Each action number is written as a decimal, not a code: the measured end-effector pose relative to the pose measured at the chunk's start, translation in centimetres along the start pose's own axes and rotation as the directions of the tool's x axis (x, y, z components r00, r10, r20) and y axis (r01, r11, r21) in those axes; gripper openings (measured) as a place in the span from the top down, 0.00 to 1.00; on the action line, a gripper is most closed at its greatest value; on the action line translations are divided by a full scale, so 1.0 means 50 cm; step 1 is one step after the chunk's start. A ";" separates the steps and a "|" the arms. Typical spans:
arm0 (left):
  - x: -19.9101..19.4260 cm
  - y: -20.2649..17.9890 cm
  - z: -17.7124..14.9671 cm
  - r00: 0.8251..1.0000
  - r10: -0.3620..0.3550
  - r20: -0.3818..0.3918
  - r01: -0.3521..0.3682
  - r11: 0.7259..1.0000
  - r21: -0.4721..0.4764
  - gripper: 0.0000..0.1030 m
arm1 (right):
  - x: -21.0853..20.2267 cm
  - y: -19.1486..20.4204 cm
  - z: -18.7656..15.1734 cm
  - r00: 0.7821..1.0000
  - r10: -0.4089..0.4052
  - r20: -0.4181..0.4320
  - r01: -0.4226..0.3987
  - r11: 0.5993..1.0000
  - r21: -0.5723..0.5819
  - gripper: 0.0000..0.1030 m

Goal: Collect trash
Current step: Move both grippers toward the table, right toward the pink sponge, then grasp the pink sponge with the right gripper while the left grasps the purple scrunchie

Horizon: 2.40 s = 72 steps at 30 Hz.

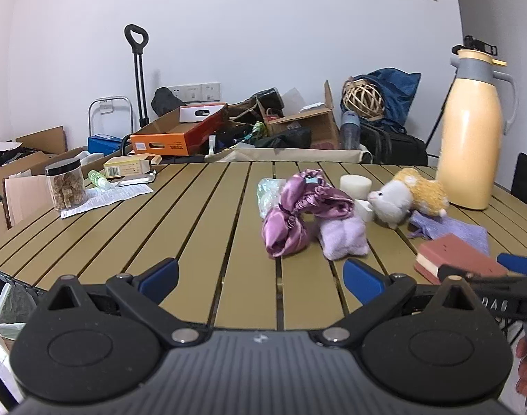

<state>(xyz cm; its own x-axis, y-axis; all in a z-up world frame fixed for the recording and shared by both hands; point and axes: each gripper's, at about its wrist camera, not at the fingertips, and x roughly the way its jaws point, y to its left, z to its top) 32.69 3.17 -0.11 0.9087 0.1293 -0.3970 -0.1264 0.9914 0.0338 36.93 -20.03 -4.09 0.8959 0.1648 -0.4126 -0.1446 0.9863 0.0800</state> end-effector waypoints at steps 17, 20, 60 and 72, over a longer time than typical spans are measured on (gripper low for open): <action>0.084 -0.009 0.009 0.998 -0.042 -0.037 0.041 0.999 -0.020 0.00 | 0.070 -0.002 0.008 0.999 -0.012 -0.052 0.011 1.000 -0.008 0.27; 0.098 -0.011 0.014 0.999 -0.038 -0.035 0.037 0.999 -0.016 0.00 | 0.064 0.002 0.010 0.999 -0.017 -0.039 0.017 1.000 -0.020 0.28; 0.321 -0.069 0.074 0.998 -0.031 -0.046 0.038 0.989 0.142 0.60 | 0.027 -0.095 0.029 0.982 -0.190 0.022 0.183 0.968 0.172 0.28; 0.307 -0.038 0.077 0.997 -0.066 -0.048 0.069 0.997 0.047 0.70 | 0.015 -0.091 0.030 0.986 -0.164 0.034 0.155 0.971 0.184 0.28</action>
<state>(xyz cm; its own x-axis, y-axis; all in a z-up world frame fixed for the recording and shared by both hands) 48.40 3.37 -2.74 0.8950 0.0621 -0.4416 -0.0450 0.9978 0.0492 38.87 -24.39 -3.41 0.9212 0.0005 -0.3892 0.0757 0.9807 0.1805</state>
